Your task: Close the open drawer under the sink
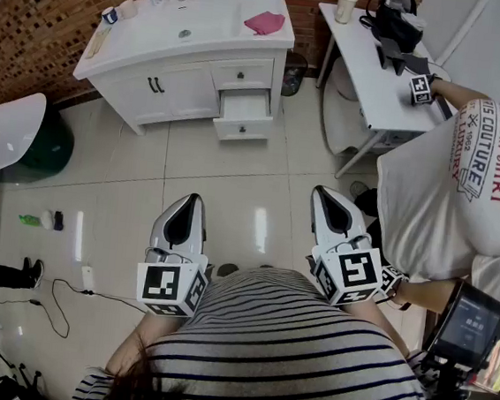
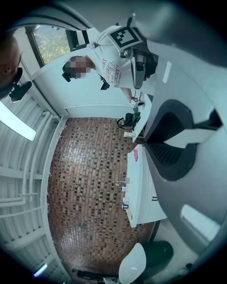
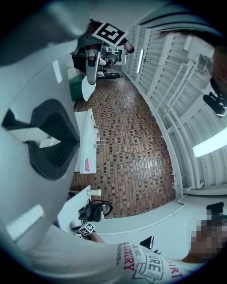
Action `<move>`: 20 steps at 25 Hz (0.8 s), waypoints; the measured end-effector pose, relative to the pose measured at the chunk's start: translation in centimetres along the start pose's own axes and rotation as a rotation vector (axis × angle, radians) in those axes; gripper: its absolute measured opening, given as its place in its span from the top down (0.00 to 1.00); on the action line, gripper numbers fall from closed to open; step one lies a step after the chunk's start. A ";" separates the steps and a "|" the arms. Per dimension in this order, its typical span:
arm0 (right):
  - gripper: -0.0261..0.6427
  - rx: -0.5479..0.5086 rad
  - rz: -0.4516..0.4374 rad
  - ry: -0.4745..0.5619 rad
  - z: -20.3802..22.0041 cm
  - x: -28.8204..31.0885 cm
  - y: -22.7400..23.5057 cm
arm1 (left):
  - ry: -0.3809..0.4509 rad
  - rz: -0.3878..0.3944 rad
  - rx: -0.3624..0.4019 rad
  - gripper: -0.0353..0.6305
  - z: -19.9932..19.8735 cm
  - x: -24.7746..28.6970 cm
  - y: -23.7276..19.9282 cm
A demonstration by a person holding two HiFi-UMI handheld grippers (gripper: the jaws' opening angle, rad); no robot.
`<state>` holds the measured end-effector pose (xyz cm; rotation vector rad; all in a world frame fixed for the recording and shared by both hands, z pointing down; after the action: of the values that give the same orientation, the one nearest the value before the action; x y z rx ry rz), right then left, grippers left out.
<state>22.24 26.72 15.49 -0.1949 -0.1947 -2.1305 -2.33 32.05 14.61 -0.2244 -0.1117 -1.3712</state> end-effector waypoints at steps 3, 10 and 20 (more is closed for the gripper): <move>0.97 0.002 0.004 -0.010 0.2 0.2 1.0 | -0.005 0.001 -0.004 0.93 0.5 0.8 0.8; 0.97 0.017 0.002 -0.026 1.4 1.6 2.7 | -0.037 -0.002 -0.008 0.93 1.3 2.9 0.4; 0.97 -0.035 0.010 -0.050 1.3 15.5 4.8 | -0.041 0.034 -0.021 0.93 1.3 15.5 -6.9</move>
<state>18.15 11.77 20.37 -0.2692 -0.1858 -2.1215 -5.98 16.24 19.76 -0.2711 -0.1270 -1.3348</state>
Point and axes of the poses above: the fingertips, and each gripper's own axes: x forward along the fingers, y to its right, z out of its underside, the point moved 6 cm from there along -x, backward along the fingers, and after that the axes turned 1 degree about x, right-handed, at the moved point
